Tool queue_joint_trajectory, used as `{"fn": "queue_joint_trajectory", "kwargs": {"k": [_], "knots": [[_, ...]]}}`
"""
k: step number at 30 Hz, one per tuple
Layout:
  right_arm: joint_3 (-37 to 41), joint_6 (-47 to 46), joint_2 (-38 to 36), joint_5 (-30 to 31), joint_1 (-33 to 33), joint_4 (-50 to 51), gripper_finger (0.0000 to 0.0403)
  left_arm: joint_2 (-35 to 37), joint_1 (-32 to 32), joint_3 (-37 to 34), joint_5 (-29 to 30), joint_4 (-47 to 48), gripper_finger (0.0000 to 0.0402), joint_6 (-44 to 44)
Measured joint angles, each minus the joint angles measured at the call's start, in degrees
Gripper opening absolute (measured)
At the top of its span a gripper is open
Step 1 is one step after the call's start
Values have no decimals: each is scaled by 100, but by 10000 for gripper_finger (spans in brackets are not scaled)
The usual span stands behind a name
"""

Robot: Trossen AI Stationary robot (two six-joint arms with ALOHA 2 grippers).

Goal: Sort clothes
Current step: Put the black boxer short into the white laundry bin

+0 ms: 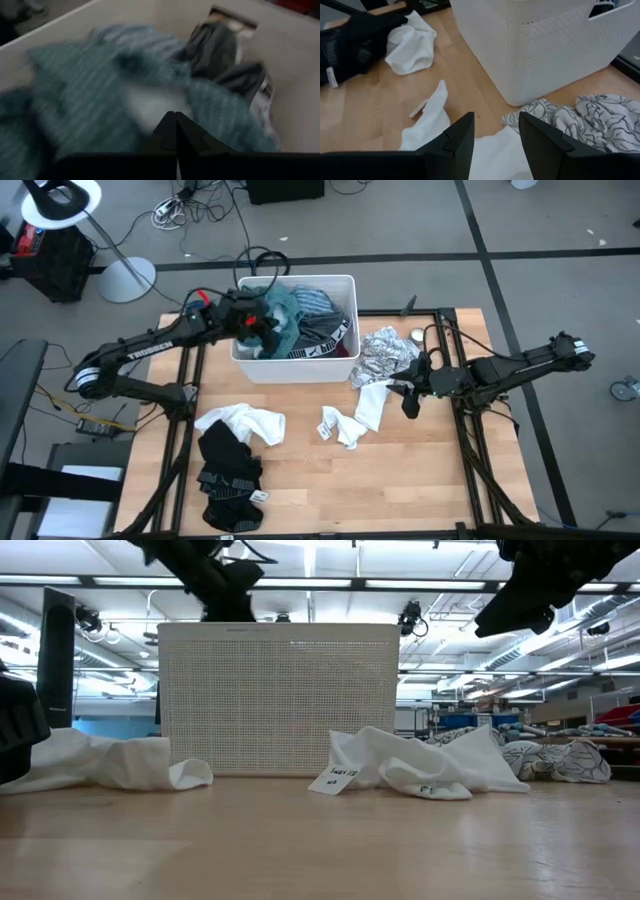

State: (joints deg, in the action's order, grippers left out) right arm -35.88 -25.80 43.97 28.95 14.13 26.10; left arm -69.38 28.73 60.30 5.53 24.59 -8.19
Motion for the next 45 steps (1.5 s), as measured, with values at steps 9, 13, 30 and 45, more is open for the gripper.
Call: {"fn": "queue_joint_trajectory", "kwargs": {"k": [9, 13, 30, 45], "knots": [[0, 196, -4, 19, 0, -141, 155, -1511, 436, 146, -759, -520, 0, -239], [0, 203, -3, 19, 0, -139, 155, -2351, 591, 202, -1209, -515, 0, -379], [0, 247, -4, 17, 0, -117, 155, -2783, 630, 995, -1361, 246, 0, -644], [0, 259, -4, 17, 0, -143, 155, -349, -152, 1127, -690, 1122, 0, -224]]}}
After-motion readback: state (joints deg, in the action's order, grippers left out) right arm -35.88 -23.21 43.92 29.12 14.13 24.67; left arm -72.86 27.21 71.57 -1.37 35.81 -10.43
